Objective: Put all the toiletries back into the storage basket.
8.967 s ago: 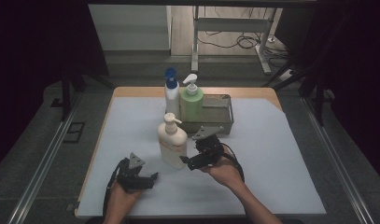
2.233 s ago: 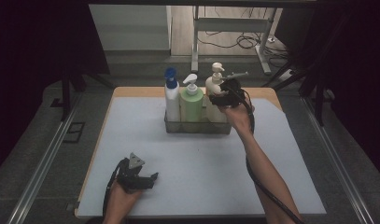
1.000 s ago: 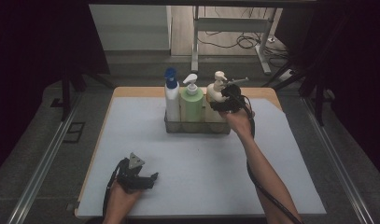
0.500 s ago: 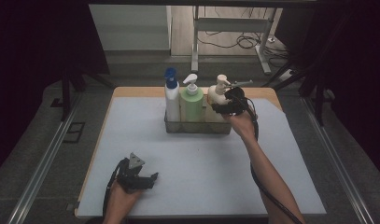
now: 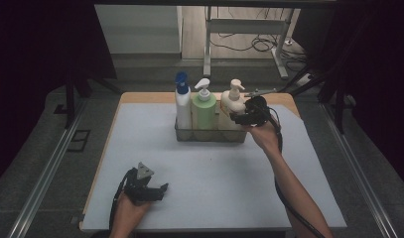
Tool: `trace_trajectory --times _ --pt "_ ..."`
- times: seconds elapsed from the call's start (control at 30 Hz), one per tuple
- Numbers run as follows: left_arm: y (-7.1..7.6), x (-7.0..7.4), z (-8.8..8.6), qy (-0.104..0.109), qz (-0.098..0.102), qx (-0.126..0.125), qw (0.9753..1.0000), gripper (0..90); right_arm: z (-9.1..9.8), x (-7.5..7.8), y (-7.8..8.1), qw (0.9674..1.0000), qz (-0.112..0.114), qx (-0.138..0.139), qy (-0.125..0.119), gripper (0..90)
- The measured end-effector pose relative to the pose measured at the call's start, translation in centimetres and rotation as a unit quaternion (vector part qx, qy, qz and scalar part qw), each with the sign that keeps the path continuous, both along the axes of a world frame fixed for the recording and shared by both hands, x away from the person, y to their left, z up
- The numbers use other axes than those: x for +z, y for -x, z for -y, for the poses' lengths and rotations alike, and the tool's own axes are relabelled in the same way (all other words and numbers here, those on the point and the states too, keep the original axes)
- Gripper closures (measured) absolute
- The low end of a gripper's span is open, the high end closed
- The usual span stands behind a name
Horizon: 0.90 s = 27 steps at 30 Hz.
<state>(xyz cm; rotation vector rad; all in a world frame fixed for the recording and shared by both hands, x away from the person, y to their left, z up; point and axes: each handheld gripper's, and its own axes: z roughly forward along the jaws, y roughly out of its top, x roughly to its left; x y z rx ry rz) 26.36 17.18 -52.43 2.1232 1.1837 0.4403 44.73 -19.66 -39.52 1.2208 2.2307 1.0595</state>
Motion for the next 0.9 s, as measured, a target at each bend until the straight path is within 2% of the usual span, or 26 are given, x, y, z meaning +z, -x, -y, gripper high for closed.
trace_trajectory --times 0.3,0.47,0.67,0.9 --pt "0.0 0.0 0.0 0.000 0.000 0.000 1.0000 11.8 1.4 0.2 1.2 0.9999 -0.010 0.013 -0.003 46.6" --pt "0.0 0.0 0.0 0.000 0.000 0.000 1.0000 11.8 2.2 -0.1 1.7 0.9999 -0.009 0.009 0.005 54.0" --pt "0.0 0.0 0.0 0.000 0.000 0.000 1.0000 11.8 3.0 -0.5 1.5 0.9998 -0.014 -0.002 0.014 65.5" --pt "0.0 0.0 0.0 0.000 0.000 0.000 1.0000 11.8 3.2 -0.9 0.2 0.9995 -0.018 -0.020 0.016 82.0"
